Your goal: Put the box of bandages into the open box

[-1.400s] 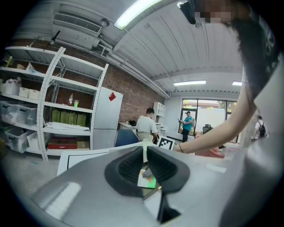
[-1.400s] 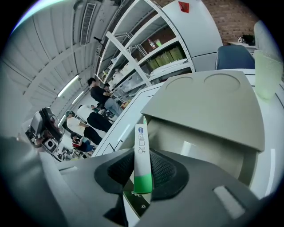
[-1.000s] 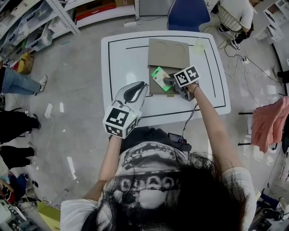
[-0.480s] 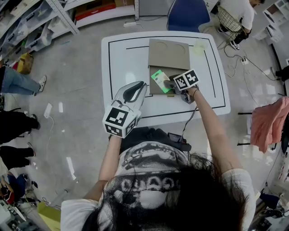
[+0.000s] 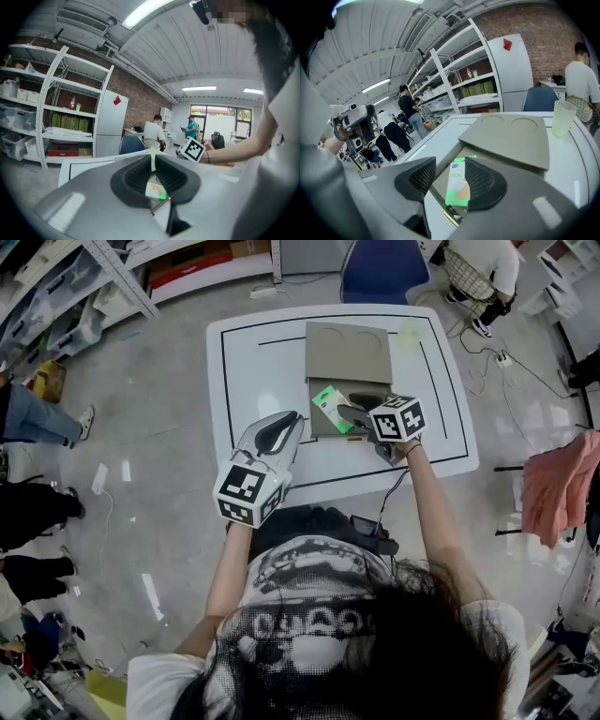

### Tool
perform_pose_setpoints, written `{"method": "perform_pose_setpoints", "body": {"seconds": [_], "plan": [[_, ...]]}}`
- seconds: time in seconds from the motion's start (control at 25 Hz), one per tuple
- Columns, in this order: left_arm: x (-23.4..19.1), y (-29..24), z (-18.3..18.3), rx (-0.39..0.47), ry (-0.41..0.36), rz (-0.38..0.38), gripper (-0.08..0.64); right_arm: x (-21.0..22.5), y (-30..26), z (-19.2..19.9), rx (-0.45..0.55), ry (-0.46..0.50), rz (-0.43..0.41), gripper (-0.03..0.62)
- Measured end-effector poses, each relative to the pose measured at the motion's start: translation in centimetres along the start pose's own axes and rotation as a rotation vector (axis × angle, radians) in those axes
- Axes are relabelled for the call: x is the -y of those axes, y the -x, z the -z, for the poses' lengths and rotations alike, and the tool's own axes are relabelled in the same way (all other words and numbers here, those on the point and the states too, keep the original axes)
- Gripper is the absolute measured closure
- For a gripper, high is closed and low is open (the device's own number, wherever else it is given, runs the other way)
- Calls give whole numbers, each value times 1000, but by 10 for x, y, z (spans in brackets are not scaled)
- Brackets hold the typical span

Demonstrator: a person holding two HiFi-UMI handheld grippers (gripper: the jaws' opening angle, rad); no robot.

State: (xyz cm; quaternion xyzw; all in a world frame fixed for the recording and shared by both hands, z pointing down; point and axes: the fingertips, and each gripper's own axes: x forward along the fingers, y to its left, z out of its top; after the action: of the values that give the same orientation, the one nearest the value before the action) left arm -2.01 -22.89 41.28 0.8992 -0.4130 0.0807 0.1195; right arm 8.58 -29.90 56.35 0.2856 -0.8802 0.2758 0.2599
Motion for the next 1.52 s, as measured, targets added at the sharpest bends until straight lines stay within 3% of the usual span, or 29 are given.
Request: {"method": "perform_pose_setpoints", "body": {"seconds": [0.16,0.6,1.08,1.52], "plan": [[-4,-1,1,-4,2,14,560,-24,15,-14,103,13,18,410],[-8,3,10,-27,-2,45,560,-82,44,-41,341,-72,41,434],[1,8,9,-19,14,-33,560,-102,76,-49,414,-89,8,485],[64,17,12,7,36,-116,560,-120,129,-21,423,-23,-62,514]]}}
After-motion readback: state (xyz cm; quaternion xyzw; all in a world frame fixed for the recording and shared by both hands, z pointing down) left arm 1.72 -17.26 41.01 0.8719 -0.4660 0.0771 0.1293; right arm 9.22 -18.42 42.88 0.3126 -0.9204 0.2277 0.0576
